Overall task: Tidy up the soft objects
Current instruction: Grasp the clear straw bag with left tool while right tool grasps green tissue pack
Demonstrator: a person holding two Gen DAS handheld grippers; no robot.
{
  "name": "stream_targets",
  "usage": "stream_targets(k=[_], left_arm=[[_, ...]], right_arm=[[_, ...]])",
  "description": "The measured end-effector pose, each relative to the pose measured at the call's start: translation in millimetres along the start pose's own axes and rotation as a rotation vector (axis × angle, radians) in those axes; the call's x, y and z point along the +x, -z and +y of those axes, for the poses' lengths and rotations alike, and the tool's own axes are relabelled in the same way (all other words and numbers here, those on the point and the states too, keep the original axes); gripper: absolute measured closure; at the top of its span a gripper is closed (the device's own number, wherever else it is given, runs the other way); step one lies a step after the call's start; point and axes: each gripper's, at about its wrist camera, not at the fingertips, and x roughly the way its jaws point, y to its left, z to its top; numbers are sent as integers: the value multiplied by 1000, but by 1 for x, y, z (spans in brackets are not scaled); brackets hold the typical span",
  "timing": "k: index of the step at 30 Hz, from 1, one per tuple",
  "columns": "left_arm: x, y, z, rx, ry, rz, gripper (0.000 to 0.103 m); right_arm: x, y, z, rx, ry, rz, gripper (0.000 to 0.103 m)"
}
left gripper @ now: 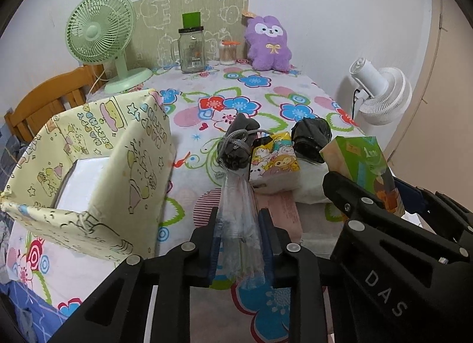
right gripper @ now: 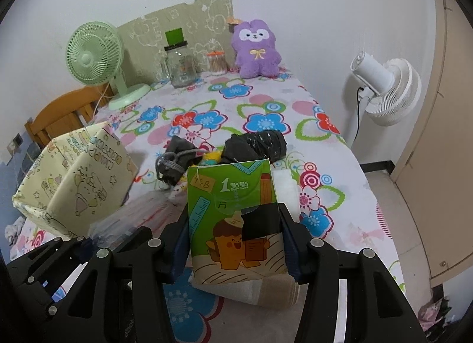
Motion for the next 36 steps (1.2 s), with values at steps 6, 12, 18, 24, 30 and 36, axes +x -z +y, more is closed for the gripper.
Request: stream_targets(k=[6,12,18,24,30,36], left_arm=[[-12,-1,1,1,-16,-21,81],[-27,-6,1,6,-20,-45,81],[-44,-14,2,14,-20,-85,81],[-61,-22,4,18,-18,-122,81],[-74,-32,9,20,-19,-158,81],[-83,-41,17,24,-21,-183,81]], right_arm=[[-13,-1,6,-7,-15,-22,46],[-27,-6,9,-10,-14,-49,46],[-44,-16,12,-12,-5,-87,46],[-60,-26,17,-19,3,-119,46],[-73,-37,24,-39,2,-150,46],[-81,-46,34,-65,1,-177,46]])
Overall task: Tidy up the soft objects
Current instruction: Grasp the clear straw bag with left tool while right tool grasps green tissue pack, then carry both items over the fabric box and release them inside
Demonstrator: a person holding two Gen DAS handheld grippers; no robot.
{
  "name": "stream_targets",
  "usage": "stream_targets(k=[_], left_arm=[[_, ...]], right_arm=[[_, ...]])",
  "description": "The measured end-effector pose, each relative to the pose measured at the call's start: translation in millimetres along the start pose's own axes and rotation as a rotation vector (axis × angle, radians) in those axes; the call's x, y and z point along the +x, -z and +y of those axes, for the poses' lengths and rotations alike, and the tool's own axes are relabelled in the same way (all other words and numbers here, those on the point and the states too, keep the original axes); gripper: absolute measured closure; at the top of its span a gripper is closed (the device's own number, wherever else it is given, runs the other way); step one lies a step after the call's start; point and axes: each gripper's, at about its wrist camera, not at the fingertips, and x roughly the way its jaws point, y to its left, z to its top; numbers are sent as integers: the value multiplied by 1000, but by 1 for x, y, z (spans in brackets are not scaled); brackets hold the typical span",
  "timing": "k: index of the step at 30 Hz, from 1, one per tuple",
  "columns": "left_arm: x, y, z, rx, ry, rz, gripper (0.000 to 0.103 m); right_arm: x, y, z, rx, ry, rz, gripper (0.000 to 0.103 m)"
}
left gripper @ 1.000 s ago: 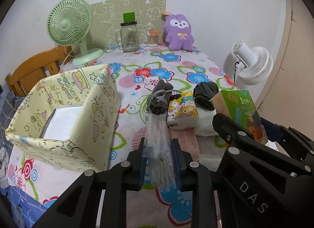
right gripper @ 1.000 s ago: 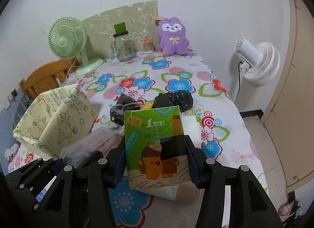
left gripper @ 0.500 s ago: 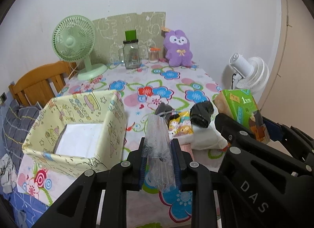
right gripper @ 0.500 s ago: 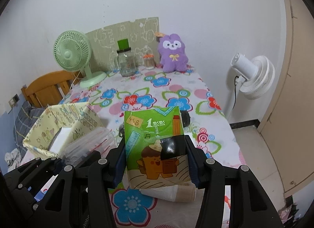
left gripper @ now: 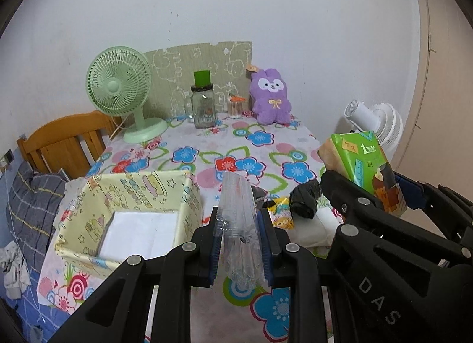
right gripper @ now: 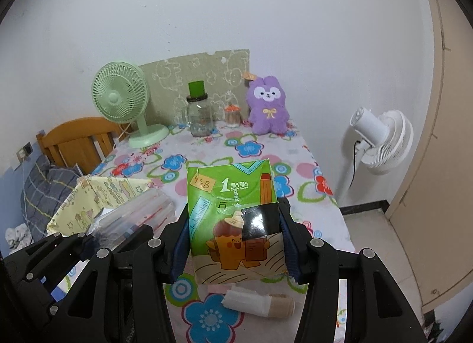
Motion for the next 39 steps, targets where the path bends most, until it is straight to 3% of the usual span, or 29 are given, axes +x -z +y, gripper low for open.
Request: stream_targets(k=[10,39], left_arm=[[0,-10,19,-4,2,-10,81],[27,-24,116,-36,-91,6,81]], right_arm=[[3,-13,25,-31,-34,7,46],[55,-36,117,-73,-139,54,46]])
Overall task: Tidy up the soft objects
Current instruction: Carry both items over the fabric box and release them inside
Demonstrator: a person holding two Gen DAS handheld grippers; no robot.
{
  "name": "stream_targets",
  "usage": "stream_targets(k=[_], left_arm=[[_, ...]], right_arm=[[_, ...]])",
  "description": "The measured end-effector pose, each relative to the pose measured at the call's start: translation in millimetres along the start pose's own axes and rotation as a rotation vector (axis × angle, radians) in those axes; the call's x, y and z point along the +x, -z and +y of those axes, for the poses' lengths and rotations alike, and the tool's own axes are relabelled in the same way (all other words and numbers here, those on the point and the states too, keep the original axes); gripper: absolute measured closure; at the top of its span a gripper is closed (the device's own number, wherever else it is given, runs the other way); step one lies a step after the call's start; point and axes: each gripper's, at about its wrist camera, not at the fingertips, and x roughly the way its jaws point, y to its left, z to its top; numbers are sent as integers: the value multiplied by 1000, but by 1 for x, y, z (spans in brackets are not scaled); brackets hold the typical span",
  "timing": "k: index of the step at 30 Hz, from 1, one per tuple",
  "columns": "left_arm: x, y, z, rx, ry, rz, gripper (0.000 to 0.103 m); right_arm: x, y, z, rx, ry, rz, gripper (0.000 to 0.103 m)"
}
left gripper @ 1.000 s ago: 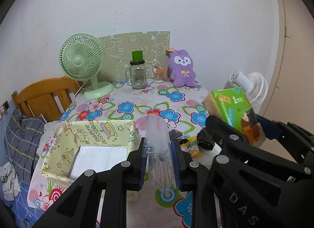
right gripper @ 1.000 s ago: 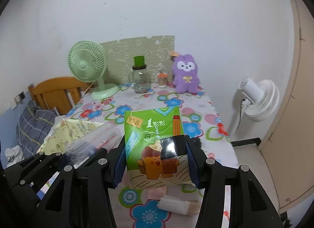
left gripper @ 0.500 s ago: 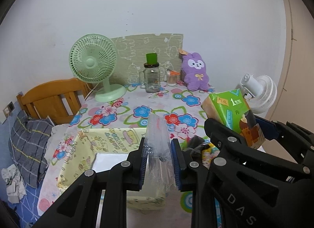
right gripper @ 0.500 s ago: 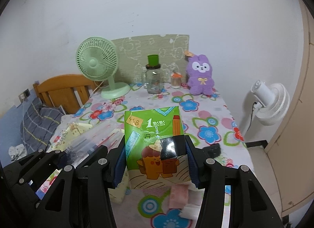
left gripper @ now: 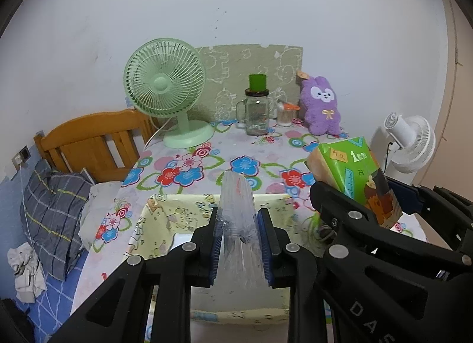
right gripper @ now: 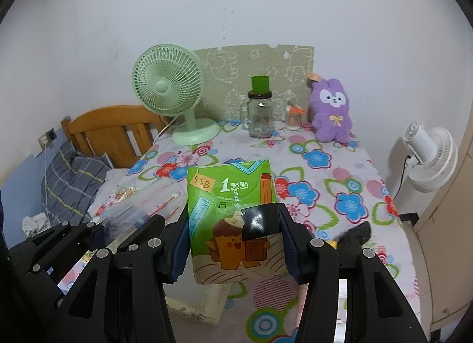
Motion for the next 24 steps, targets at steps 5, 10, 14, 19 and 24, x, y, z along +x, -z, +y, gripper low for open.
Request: stream_targets(k=[5,10,14,19,24], left_arm=[[12,4,16,-11,-15,25,81],[24,10,30,-19,-28,53,80],[34,15,38,-21,-38,77,81],[46,23,46,-18,-48,113,80],[58,30,52,-24,-55,153,80]], right_arm=[[15,1,12,-6,-15,26,46],[31,4,23,-6,-31,61,46],[46,8,31,-11,-41,93,46],[63,14,38,-8,-51,135,46],[78,21,40,8,-59,177,46]])
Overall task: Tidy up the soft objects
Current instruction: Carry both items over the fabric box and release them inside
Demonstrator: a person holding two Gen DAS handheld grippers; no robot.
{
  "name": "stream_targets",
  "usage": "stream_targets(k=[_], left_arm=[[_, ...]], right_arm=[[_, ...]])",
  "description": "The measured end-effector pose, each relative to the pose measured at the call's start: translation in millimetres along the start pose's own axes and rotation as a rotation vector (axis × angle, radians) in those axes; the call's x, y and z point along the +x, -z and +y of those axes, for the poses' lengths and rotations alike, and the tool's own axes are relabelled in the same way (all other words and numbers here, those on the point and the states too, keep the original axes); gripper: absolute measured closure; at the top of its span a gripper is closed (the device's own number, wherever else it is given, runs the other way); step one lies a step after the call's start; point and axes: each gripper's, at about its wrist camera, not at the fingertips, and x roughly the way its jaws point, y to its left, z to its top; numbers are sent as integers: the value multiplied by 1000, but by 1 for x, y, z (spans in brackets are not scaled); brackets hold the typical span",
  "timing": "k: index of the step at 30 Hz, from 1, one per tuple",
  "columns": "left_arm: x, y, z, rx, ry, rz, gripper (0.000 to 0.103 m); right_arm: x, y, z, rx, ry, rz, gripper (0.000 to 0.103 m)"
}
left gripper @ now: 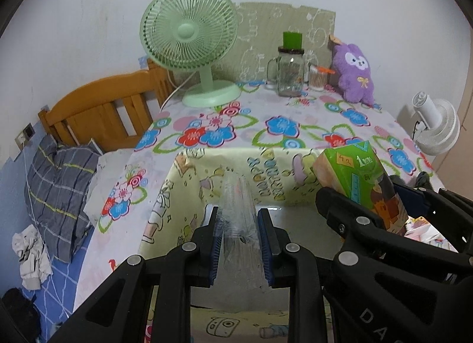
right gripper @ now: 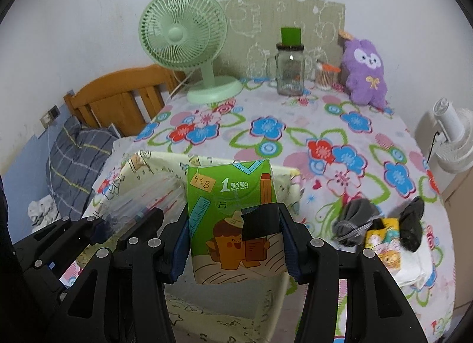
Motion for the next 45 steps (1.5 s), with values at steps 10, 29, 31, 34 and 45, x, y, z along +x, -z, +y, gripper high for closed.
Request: stream_targets(k=[10,29,31,34,45], left_arm=[[18,2,9,-23,-5,44,78],[24,1,15,-5,7,82,27],[24,1,14,-4,13,82,25],[18,2,12,0,13,71,22],[-12,1,5,12,-17,-17,7]], right_arm=[[26,0,5,-13,7,34,46],[35,-6,11,-61,-1,55,32],[33,-5,12,-61,-1,61,32],[29,-5,13,-60,1,59,30],[-6,-3,12,-48,42,-35,12]])
